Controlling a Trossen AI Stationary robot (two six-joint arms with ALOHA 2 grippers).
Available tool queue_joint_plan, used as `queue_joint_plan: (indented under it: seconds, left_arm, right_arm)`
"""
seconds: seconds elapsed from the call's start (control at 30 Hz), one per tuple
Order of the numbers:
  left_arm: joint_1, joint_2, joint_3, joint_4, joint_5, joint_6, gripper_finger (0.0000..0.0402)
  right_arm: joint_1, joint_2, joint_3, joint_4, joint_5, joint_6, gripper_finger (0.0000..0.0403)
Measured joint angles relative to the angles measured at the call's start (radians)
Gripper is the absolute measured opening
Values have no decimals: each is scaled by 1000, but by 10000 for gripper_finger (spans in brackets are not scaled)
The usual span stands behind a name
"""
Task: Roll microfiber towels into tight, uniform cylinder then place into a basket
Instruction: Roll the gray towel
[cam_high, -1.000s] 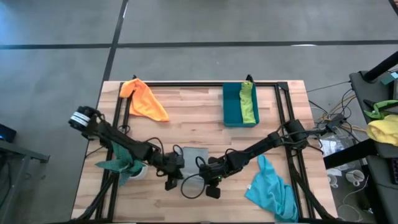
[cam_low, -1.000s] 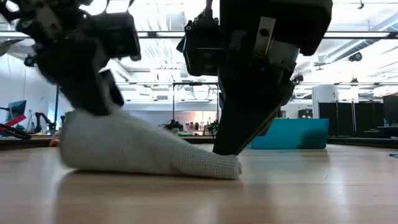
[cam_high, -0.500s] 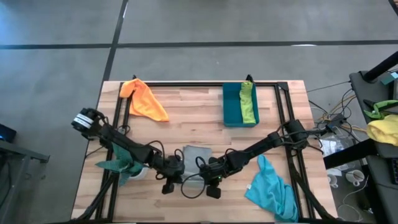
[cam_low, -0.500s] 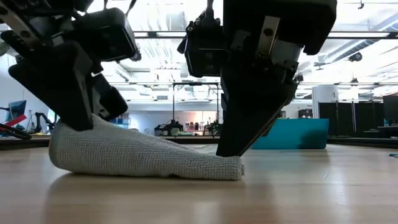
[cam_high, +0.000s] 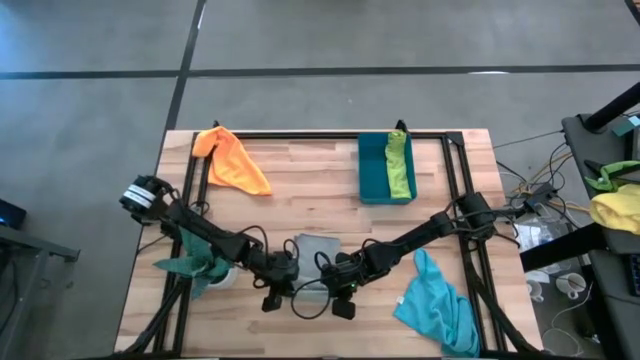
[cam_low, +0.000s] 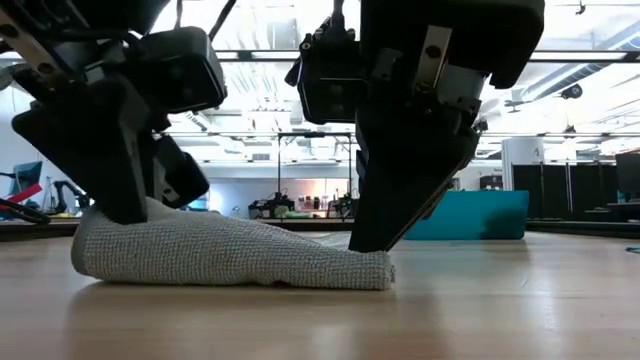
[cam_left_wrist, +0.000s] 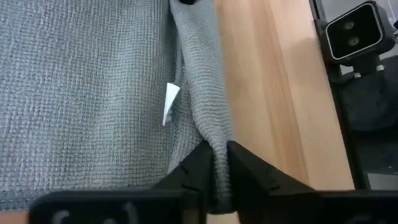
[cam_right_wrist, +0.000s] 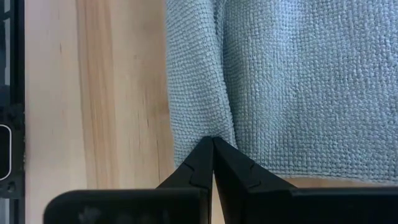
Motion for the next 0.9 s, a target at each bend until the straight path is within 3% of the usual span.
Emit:
queue_joint_plan:
  seconds: [0.17,0.27,0.43,0.53,0.7,0.9]
  left_arm:
    - [19,-8,0,-69,-23,2,106]
    - [32,-55,2,-146,15,24,123]
    - [22,-167,4,-149,32,21,124]
    - [7,-172,1,-100,-30,20,125]
    - [13,-90,-1,-5,-66,17,125]
    - [10,43,20,196,61,-34,92]
  right_arm:
    - [0,0,0,-1,0,-13,8]
    - [0,0,0,-1,0,-19,8]
    - [2,0,0,-4,-4,-24,8]
    - [7,0,0,-6,-13,-37,8]
    - [15,-4,1,-44,-37,-54,8]
    - [16,-14,1,-78,-37,-56,8]
